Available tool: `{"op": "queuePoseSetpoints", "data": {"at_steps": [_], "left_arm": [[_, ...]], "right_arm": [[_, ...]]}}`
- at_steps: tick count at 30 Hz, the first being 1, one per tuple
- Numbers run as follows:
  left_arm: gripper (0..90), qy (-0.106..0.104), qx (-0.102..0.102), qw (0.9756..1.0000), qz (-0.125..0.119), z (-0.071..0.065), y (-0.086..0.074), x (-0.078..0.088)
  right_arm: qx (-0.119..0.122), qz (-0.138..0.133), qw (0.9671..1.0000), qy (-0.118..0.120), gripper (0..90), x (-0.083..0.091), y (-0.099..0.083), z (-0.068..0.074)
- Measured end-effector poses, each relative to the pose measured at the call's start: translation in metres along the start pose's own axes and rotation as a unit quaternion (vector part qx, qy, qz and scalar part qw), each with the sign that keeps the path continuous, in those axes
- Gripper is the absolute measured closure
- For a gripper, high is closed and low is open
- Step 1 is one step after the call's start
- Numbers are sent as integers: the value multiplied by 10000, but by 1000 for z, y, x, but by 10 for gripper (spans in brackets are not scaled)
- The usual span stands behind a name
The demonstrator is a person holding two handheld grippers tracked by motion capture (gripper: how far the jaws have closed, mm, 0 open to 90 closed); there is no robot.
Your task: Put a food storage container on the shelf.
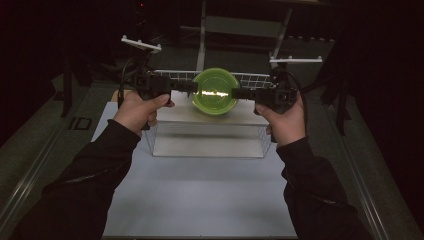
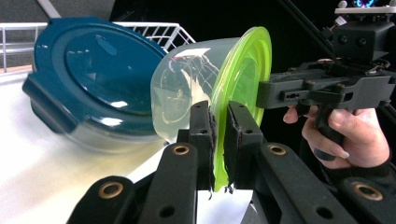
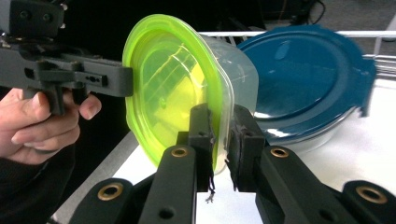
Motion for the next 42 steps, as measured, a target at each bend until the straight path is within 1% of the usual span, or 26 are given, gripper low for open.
{"op": "queuePoseSetpoints", "data": {"at_steps": [3, 5, 7, 8, 10, 12, 17, 19, 21, 25, 27, 29, 31, 35, 36, 37, 39, 41, 42], "left_arm": [[814, 54, 57, 10000, 6, 4, 7, -5], [814, 99, 76, 9999, -2, 7, 12, -8], [813, 129, 80, 9999, -8, 8, 14, -11], [813, 152, 92, 9998, -11, 9, 16, -12], [813, 169, 107, 9998, -3, 11, 18, -14], [813, 169, 142, 9998, 13, 13, 18, -17], [812, 100, 270, 9996, -3, 19, 21, -17], [810, 81, 314, 9995, -14, 20, 23, -18], [806, 50, 345, 9994, -62, 22, 25, -19], [794, -24, 493, 9987, -157, 26, 29, -21], [782, 23, 477, 9986, -210, 29, 31, -23], [774, 15, 545, 9982, -269, 33, 32, -24], [763, -27, 595, 9978, -282, 36, 33, -26], [724, 17, 616, 9977, -282, 40, 36, -31], [717, 51, 637, 9976, -277, 42, 36, -33], [714, 53, 682, 9972, -306, 43, 37, -34], [700, 44, 703, 9969, -356, 45, 39, -36], [677, 80, 660, 9972, -349, 45, 39, -38], [656, 100, 641, 9973, -348, 45, 39, -40]], "right_arm": [[-110, 36, 9999, -7, 807, -3, 5, -8], [-131, 42, 9999, -60, 806, -6, 9, -13], [-135, 32, 9999, -78, 805, -7, 10, -15], [-146, 20, 9998, -140, 805, -9, 12, -19], [-174, 27, 9997, -188, 803, -11, 13, -22], [-225, 33, 9996, -188, 803, -12, 14, -25], [-239, 43, 9995, -214, 802, -16, 17, -28], [-284, 68, 9994, -203, 798, -17, 19, -29], [-338, 113, 9992, -171, 791, -19, 21, -30], [-388, 118, 9989, -250, 765, -22, 24, -33], [-424, 137, 9987, -243, 756, -24, 26, -34], [-428, 116, 9986, -305, 755, -25, 27, -36], [-457, 107, 9984, -320, 749, -27, 29, -37], [-546, 115, 9979, -316, 736, -30, 33, -42], [-577, 136, 9978, -297, 722, -31, 34, -43], [-653, 153, 9974, -264, 712, -32, 35, -44], [-737, 186, 9968, -252, 693, -33, 37, -47], [-814, 218, 9962, -212, 673, -35, 37, -49], [-797, 219, 9963, -229, 655, -35, 38, -50]]}}
Point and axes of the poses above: each handheld gripper's, and its own axes: x roughly backward along the jaws, y roughly out of its top, z roughly to its left, the point moved 9 cm from there along -x, roughly forward along the jaws, and after that the axes turned 5 degrees about x, right-handed, at the moved point
